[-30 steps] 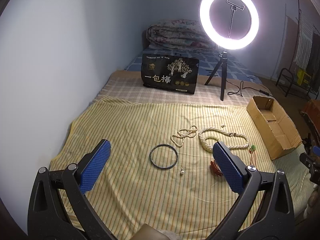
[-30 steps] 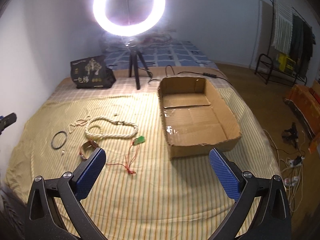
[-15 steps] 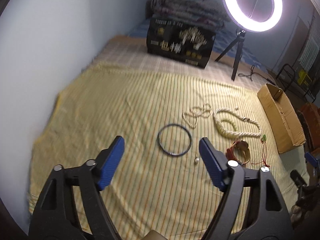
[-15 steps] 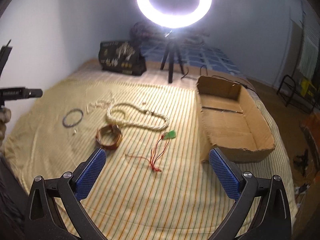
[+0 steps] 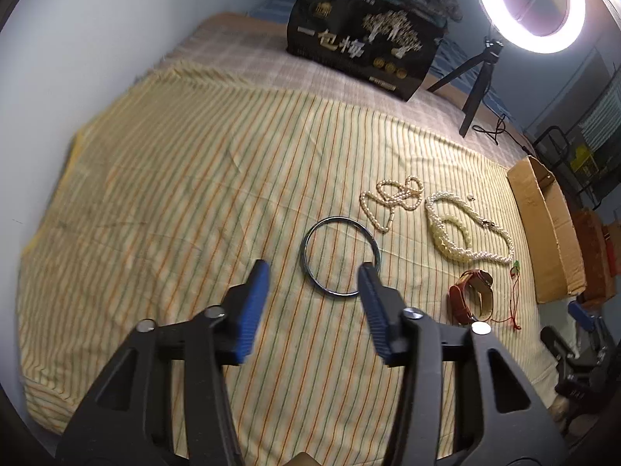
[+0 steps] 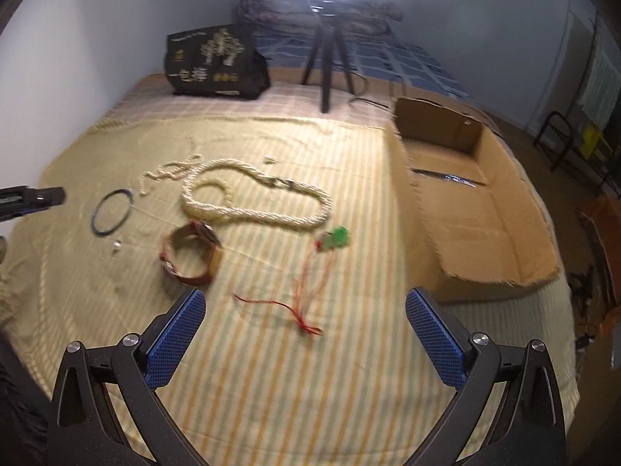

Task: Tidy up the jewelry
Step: 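Move the right tool to the brown watch while the left tool approaches the black bangle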

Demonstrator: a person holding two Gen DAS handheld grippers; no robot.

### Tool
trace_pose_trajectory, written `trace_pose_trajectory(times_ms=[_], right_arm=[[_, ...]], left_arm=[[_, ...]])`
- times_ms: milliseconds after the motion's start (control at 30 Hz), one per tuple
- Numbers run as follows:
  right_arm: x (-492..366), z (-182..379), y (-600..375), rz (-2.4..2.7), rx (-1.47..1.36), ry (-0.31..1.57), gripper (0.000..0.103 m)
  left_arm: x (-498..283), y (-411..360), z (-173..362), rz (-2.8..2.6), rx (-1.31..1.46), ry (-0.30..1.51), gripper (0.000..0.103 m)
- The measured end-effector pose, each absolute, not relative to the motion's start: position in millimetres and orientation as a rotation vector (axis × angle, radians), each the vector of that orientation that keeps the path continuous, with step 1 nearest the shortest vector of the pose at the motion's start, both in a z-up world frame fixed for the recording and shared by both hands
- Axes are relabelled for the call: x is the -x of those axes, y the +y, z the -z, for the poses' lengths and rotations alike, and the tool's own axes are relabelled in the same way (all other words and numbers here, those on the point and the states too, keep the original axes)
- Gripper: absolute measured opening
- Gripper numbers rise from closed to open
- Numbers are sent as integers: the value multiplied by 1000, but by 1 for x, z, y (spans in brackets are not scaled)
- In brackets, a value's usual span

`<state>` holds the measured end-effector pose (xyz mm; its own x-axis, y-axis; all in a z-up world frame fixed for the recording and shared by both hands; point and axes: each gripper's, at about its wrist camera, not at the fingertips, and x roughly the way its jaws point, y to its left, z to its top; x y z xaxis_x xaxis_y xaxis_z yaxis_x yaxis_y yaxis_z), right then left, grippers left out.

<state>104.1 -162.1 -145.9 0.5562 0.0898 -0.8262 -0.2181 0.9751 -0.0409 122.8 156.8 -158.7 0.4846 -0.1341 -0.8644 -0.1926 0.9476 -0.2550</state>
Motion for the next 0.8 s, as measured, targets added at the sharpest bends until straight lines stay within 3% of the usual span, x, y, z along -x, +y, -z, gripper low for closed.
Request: trace_pose_trajectory(times_ms=[133, 200, 267, 367, 533, 667, 800], right_arm=[[-116, 154, -153, -264, 88, 1019, 102], [-125, 161, -151, -292, 30, 1062, 81], [-134, 169, -152, -318, -45, 1117, 68], [-144, 178, -150, -336, -89, 1145, 66], [-156, 188, -140, -374, -109, 1181, 48], [-162, 194, -138, -385, -128, 1203, 35], [-167, 203, -134, -398, -145, 1228, 31]], left_arm=[[-134, 163, 171, -35, 379, 1104, 38], [-139, 165, 179, -29, 404, 1131, 36], [-143, 167, 187, -25, 441, 1155, 36], [-148, 167, 196, -22, 475, 1181, 36], [-153, 164, 204, -34, 464, 1196, 36], [-158, 163, 210, -42, 460, 1207, 30], [-161, 165, 213, -50, 469, 1209, 30]])
